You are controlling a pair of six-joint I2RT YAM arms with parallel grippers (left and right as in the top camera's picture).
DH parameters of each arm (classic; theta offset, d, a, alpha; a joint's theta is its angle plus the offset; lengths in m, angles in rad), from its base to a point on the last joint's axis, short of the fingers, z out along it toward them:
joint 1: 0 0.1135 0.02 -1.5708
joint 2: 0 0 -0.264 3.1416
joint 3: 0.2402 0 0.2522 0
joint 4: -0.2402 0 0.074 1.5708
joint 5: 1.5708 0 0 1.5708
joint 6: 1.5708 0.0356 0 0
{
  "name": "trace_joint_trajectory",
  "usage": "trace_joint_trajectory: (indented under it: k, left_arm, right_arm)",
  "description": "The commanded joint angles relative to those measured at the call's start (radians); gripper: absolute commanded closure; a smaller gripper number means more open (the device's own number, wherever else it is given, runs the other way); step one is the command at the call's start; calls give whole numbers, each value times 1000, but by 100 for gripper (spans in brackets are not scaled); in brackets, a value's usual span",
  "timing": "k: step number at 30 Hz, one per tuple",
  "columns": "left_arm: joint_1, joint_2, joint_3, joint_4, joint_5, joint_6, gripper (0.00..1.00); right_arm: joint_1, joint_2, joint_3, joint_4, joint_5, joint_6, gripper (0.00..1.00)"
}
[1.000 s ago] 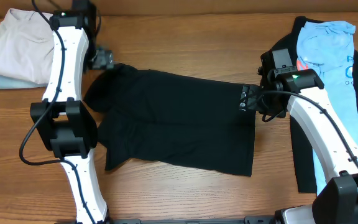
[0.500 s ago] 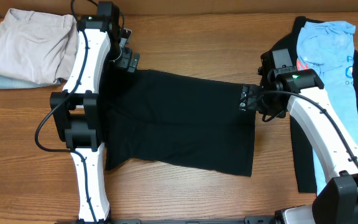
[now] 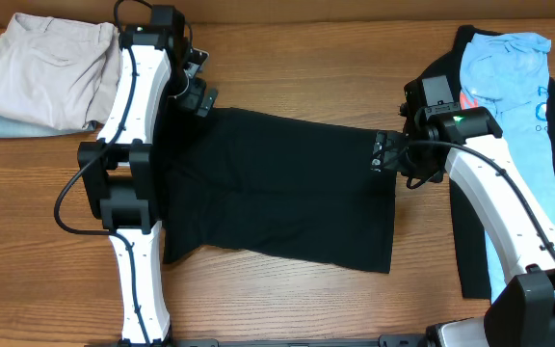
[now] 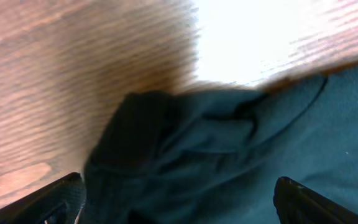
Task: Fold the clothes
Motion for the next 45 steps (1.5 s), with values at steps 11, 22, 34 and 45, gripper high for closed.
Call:
trace_joint_trajectory:
  k: [11, 22, 34, 45]
  left_arm:
    - [-4, 53, -3, 56, -49, 41, 9]
    - [-3, 76, 33, 69, -97, -48, 96]
    - [-26, 28, 573, -346, 101, -158, 96]
    - [-63, 27, 348, -442, 99, -309, 96]
  right_arm:
    - [-3, -4, 16, 27, 6, -7, 16]
    - [-4, -4, 16, 32, 6, -7, 16]
    - [-3, -4, 16, 39, 5, -7, 16]
    - [-3, -4, 16, -19, -2, -8, 16]
